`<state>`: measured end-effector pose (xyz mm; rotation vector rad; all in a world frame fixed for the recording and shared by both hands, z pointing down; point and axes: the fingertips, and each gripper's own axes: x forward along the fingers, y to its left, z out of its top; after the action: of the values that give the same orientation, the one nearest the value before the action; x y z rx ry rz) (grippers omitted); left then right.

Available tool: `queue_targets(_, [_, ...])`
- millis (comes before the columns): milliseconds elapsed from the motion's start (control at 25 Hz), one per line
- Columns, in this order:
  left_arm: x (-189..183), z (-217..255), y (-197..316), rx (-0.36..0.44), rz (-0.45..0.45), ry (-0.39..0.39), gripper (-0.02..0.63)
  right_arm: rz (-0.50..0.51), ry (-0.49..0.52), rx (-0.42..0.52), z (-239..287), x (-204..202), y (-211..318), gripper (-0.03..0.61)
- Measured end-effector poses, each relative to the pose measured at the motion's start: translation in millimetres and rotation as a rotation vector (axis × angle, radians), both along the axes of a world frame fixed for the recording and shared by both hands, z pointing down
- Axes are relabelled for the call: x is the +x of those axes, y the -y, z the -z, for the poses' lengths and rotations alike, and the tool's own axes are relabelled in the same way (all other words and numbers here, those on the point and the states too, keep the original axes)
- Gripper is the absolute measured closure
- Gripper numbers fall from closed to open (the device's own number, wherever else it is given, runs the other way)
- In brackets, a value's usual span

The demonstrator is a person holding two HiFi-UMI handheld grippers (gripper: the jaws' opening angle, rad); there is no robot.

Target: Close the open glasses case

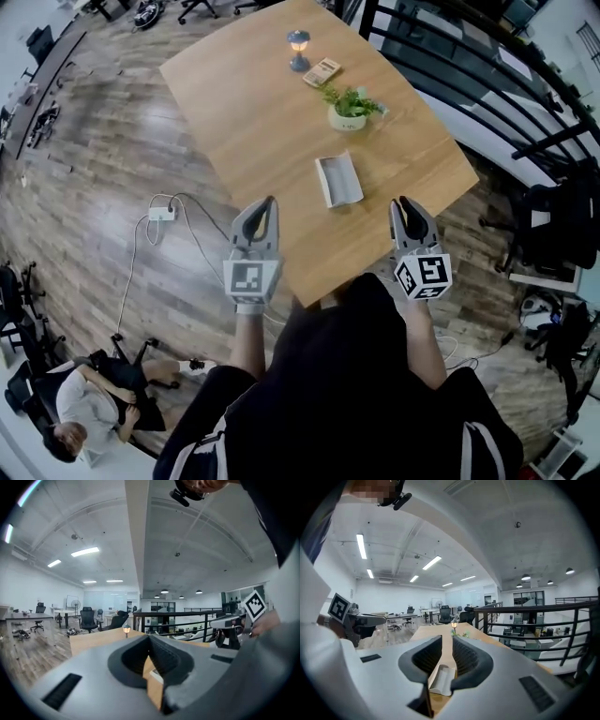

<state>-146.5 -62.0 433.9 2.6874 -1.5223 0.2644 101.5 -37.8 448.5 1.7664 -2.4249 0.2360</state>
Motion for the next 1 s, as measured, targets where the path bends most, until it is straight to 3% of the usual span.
queue_targets(200, [-11.0,-15.7,19.4,-0.092,0.044,-0.051,0.614,0.012,-0.003,-0.053,-15.8,-14.4,30.6,0.5])
queue_targets(440, [-8.1,-21.5,49.8,-0.116,0.112,-0.028,0.615,0.05,0.033,-0.079,-32.3,-4.5,79.2,0.5])
queue_targets(560, [2.3,-31.6,57.0,-0.115,0.107,0.013,0.615,0.076,0.037,-0.118,-54.1,5.1,99.5,0.5])
queue_targets(680, [13.5,-32.9,57.6,-0.152,0.125,0.008,0.614,0.089,0.047,-0.158,-79.4,2.9,112.9,0.5])
queue_targets(1000, [13.7,-38.7,44.8,-0.181,0.14,0.016,0.615,0.087,0.025,-0.405,-204.0,-25.0,134.9,0.499])
